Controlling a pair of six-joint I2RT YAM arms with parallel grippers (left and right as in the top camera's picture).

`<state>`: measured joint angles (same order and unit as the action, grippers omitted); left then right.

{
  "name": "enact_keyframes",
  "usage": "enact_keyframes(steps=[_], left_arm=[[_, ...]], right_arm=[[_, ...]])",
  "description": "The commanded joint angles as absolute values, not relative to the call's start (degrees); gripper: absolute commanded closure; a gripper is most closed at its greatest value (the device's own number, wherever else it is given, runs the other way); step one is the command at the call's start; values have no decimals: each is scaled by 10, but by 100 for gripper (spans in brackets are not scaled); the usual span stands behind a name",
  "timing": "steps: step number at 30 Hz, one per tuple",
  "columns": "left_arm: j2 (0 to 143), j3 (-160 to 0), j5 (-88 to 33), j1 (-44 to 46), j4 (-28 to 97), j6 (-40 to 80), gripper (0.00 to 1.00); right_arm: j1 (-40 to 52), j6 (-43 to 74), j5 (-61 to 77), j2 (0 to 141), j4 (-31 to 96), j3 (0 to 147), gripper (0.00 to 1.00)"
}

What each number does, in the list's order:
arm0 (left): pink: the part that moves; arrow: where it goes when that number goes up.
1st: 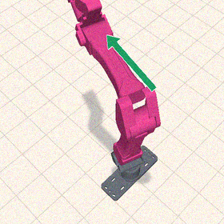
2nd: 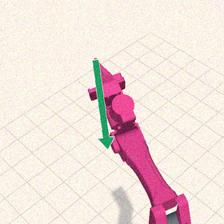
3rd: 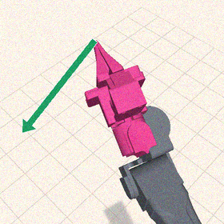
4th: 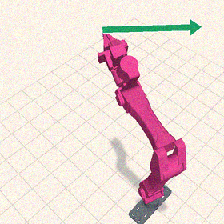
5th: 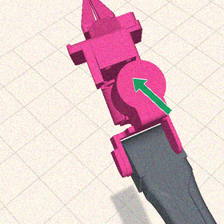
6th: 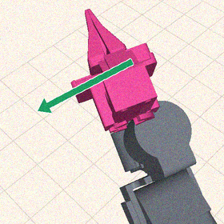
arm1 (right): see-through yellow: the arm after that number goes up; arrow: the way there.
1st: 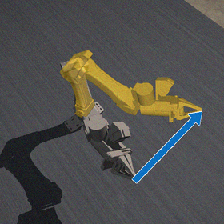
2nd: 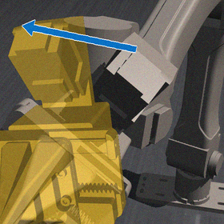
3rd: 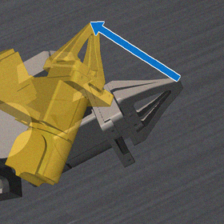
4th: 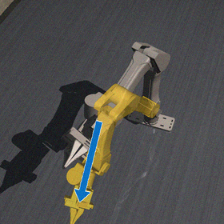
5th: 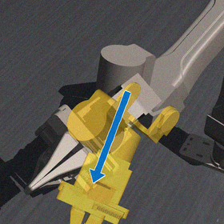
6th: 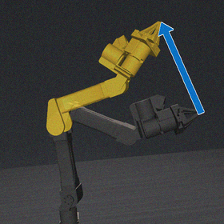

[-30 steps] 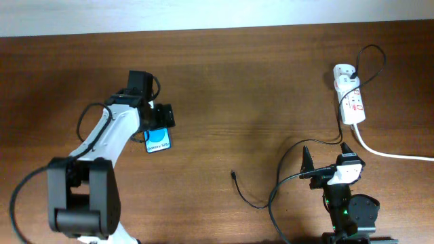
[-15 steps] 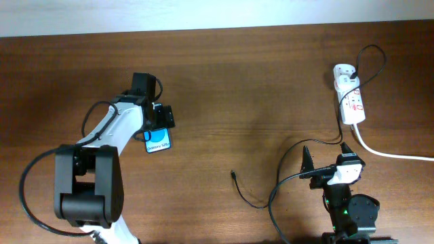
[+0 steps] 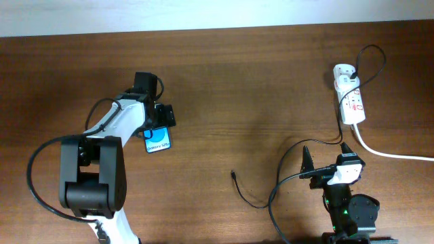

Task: Plug charger to phone and switch on socket
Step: 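Move the left gripper over the phone and grasp it, then lift the phone with the left gripper and tilt it upright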

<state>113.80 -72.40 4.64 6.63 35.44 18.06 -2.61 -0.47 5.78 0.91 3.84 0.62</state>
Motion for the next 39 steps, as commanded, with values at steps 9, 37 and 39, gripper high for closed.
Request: enact_keyframes(steps=[9,37,39], left_arm=[[1173,-713,8,67,413,184,1],[1173,-776,-48,67,444,184,43],[1173,-794,-62,67,461,184,43]], right_arm=[[-23,-6,55,7,41,3,2],[-23,-6,55,7,41,3,2],[-23,-6,55,7,41,3,2]])
